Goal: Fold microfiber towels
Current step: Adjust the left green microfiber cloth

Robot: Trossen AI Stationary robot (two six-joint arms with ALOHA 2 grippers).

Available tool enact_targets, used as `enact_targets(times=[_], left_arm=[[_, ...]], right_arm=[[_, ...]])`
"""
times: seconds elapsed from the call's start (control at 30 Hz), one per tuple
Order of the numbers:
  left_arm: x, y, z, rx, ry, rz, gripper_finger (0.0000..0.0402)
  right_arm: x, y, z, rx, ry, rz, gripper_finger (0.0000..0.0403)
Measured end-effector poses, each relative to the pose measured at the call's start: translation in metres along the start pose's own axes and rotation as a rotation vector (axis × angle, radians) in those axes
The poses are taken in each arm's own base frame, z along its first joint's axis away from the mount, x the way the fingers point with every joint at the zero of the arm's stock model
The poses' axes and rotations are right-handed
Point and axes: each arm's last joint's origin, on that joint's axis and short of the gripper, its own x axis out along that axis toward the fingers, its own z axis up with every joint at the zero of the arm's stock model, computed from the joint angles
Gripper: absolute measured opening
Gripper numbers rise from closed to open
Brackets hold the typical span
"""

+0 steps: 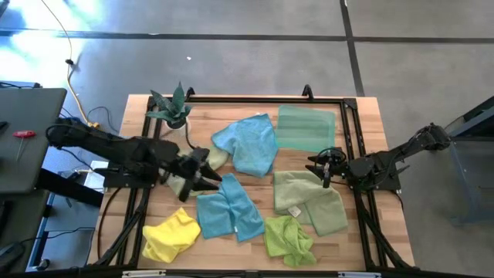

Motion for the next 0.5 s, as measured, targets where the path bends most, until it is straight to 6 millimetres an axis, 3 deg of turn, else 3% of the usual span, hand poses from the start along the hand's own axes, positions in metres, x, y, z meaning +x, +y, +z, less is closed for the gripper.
enact_targets(times=[0.17,0.5], left_arm=[[0.039,-0.014,-0.002,0.033,0.082,0.117,0.0156],[0.105,-0.025,-0.017,0.002,0.417,0.398,0.0156]], right_arm=[[0.0,0.0,0.0,0.0,0.0,0.0,0.0217],[0.0,0.0,0.0,0.0,0.0,0.0,0.0217]])
